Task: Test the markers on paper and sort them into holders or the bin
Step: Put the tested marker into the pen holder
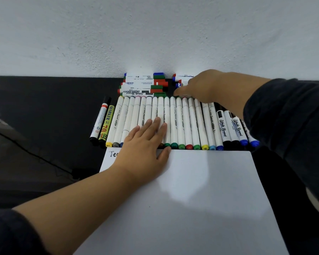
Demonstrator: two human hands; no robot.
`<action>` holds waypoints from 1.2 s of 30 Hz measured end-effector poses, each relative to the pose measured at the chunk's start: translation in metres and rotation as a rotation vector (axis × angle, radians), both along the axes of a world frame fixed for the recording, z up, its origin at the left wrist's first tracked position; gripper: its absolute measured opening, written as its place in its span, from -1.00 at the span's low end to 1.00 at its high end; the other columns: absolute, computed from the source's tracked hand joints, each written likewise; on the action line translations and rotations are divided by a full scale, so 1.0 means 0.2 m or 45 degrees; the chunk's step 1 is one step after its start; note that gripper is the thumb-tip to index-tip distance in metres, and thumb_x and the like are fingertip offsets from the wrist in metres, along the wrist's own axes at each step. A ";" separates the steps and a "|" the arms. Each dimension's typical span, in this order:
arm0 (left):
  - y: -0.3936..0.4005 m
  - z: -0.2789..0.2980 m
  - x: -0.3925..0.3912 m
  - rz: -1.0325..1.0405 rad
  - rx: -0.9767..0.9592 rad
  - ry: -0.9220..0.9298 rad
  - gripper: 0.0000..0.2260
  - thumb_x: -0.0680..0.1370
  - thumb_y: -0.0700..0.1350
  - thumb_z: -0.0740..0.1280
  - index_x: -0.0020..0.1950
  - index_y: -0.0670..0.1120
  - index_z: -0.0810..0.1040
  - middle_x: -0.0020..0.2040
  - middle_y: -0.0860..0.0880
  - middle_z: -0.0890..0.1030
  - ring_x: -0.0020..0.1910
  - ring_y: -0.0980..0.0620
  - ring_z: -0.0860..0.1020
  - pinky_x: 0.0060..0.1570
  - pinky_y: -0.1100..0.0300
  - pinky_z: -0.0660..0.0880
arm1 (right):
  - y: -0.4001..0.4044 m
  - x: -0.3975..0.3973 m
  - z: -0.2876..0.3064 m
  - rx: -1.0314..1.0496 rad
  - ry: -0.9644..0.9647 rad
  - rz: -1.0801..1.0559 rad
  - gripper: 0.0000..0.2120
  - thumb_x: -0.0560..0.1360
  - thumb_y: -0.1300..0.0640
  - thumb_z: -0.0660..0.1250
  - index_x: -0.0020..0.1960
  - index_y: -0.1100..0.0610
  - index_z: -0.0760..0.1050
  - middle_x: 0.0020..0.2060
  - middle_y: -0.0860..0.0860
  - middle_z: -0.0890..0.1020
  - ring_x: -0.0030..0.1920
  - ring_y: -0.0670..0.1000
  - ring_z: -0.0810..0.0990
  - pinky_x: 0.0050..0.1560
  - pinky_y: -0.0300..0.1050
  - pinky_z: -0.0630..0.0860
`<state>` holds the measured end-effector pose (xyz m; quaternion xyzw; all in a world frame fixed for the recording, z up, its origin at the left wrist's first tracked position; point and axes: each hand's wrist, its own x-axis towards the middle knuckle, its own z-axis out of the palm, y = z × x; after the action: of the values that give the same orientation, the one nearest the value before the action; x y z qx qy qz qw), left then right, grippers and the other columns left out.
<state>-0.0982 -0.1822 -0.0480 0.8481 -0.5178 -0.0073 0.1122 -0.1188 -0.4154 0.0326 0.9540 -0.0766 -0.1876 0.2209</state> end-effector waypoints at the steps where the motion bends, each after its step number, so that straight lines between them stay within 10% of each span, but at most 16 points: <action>1: 0.00 0.00 0.00 0.000 -0.003 -0.003 -0.37 0.47 0.22 -0.17 0.54 0.09 -0.11 0.55 0.11 -0.12 0.51 0.15 -0.18 0.33 0.31 -0.37 | 0.00 0.00 0.00 0.000 0.005 0.003 -0.38 0.57 0.25 0.07 0.48 -0.27 0.03 -0.02 -0.01 0.46 0.00 0.09 0.51 -0.14 -0.09 0.38; 12: 0.00 0.00 0.00 0.002 -0.022 0.016 -0.37 0.48 0.21 -0.12 0.54 0.10 -0.07 0.55 0.12 -0.09 0.51 0.15 -0.16 0.33 0.30 -0.35 | -0.02 0.04 -0.02 0.053 -0.065 -0.059 -0.36 0.53 0.29 0.12 0.46 -0.23 0.06 -0.23 -0.01 0.36 -0.13 0.10 0.48 -0.18 -0.06 0.40; 17: 0.00 0.00 -0.01 0.009 -0.033 0.013 -0.37 0.47 0.21 -0.12 0.54 0.10 -0.06 0.55 0.12 -0.09 0.51 0.15 -0.16 0.34 0.30 -0.34 | -0.07 0.05 -0.04 -0.009 0.009 0.122 -0.59 0.56 -0.12 0.02 0.33 -0.08 0.41 -0.16 0.02 0.45 -0.10 0.12 0.45 -0.03 0.04 0.42; 22: 0.00 0.00 0.00 0.006 -0.028 0.017 -0.37 0.47 0.21 -0.13 0.54 0.10 -0.07 0.55 0.12 -0.10 0.51 0.15 -0.16 0.34 0.30 -0.34 | -0.01 0.05 -0.01 0.069 0.046 -0.105 -0.47 0.58 0.14 0.10 0.47 -0.26 0.09 -0.04 0.04 0.37 -0.01 0.15 0.44 -0.02 -0.01 0.40; 36: 0.00 -0.01 0.00 0.008 0.012 -0.001 -0.24 0.34 0.28 -0.33 0.54 0.11 -0.10 0.54 0.14 -0.14 0.44 0.26 -0.24 0.23 0.39 -0.48 | -0.02 -0.03 0.06 0.152 -0.204 -0.162 -0.37 0.46 0.39 0.14 0.41 -0.05 0.09 -0.15 0.09 0.48 -0.31 0.05 0.43 -0.38 -0.12 0.31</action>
<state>-0.0984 -0.1830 -0.0491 0.8503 -0.5150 -0.0091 0.1079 -0.1246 -0.4201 0.0445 0.9706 -0.1432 -0.1285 0.1446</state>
